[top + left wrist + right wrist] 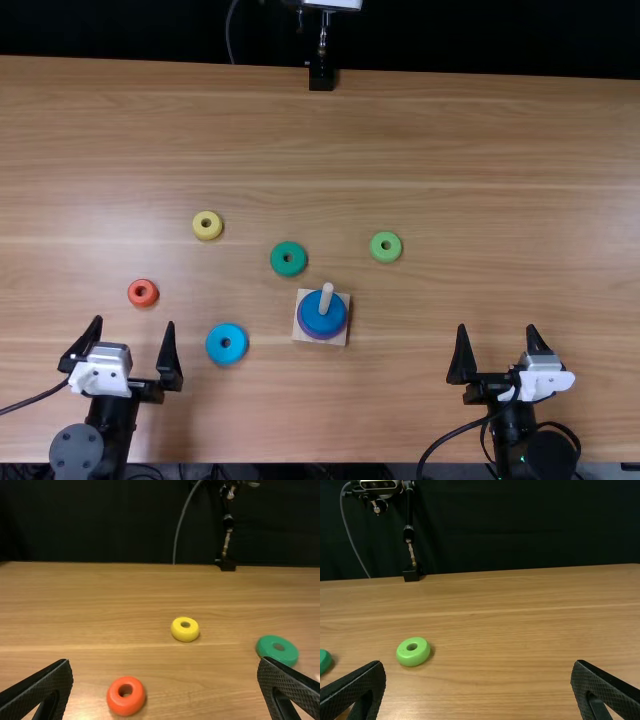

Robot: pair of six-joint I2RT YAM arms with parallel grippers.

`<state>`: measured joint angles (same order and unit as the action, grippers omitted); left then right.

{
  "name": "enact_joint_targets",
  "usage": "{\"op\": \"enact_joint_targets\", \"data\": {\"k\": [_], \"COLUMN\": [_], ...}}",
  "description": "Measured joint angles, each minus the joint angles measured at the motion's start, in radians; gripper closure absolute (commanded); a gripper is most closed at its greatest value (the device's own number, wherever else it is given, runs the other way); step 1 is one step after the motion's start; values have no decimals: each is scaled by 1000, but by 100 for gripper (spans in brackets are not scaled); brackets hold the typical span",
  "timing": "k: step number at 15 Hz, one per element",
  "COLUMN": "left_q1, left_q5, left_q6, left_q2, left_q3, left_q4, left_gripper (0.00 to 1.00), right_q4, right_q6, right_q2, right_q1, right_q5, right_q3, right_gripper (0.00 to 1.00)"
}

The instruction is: Build the Hanoi tower: stack the rings onto the peg from bottom to top in this color order: purple, dark blue, light blue, dark green, light green, yellow, orange.

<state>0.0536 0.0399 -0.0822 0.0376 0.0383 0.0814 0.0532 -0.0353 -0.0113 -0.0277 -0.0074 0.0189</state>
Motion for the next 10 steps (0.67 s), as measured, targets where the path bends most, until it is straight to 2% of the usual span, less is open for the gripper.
{"op": "enact_joint_targets", "data": {"k": [3,5,8,10], "left_q1": [0,0,0,0], "left_q5": [4,22,34,50], "left_q6": [0,0,0,0], "left_q2": [149,257,440,544], "left_q3": [190,310,455,572], "left_q4": [-2,-8,10,85], "left_gripper": [0,0,0,0], "right_q4": [0,0,0,0], "right_q6": [0,0,0,1], "right_q2": [0,0,0,0], "right_q1": [0,0,0,0], "right_q5": [0,0,1,0], "right_q3": [0,0,0,0], "right_gripper": [0,0,0,0]}}
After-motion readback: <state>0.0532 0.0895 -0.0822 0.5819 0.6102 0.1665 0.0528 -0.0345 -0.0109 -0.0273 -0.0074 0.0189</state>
